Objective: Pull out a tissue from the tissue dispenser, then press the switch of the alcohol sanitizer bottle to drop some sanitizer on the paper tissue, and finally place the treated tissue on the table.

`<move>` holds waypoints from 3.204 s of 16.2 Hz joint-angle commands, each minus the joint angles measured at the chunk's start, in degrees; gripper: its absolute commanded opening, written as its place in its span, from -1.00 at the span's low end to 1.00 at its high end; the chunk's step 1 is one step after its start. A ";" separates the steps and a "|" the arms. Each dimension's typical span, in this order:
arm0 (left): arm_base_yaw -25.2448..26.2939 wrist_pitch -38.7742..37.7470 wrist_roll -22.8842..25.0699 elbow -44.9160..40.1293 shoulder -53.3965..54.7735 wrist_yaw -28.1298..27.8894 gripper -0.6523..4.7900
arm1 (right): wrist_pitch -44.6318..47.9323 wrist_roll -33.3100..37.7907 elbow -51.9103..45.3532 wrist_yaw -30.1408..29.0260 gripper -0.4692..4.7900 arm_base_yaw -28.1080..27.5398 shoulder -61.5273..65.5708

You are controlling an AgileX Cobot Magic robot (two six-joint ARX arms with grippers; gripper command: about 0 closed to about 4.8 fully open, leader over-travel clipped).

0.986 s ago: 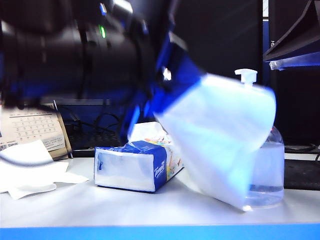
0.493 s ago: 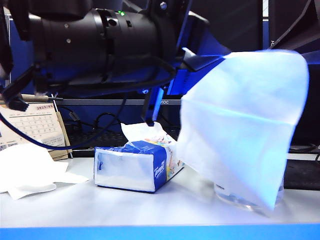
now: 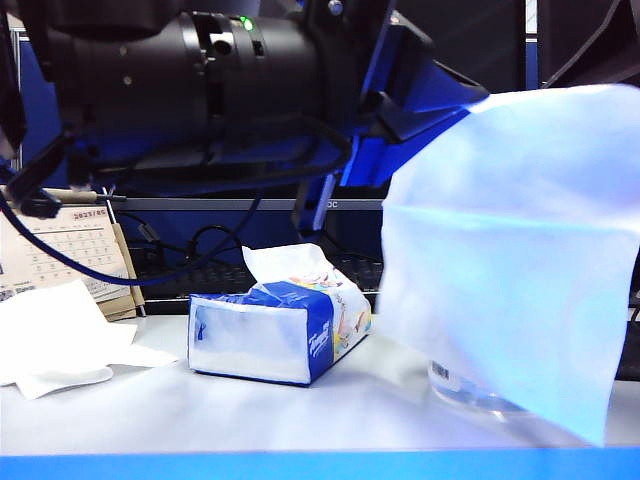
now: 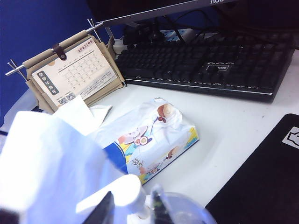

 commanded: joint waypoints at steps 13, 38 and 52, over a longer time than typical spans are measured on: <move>1.86 1.73 0.11 1.90 4.48 1.11 -0.78 | 10.62 1.57 0.17 -8.52 -0.43 0.09 11.72; 2.12 1.73 -0.72 2.62 4.46 0.33 -0.78 | -5.42 2.05 0.17 -2.67 -0.84 0.13 -0.50; 2.19 1.73 0.22 2.62 4.46 -0.20 -0.78 | 1.07 5.09 0.15 -7.72 -0.84 0.17 5.07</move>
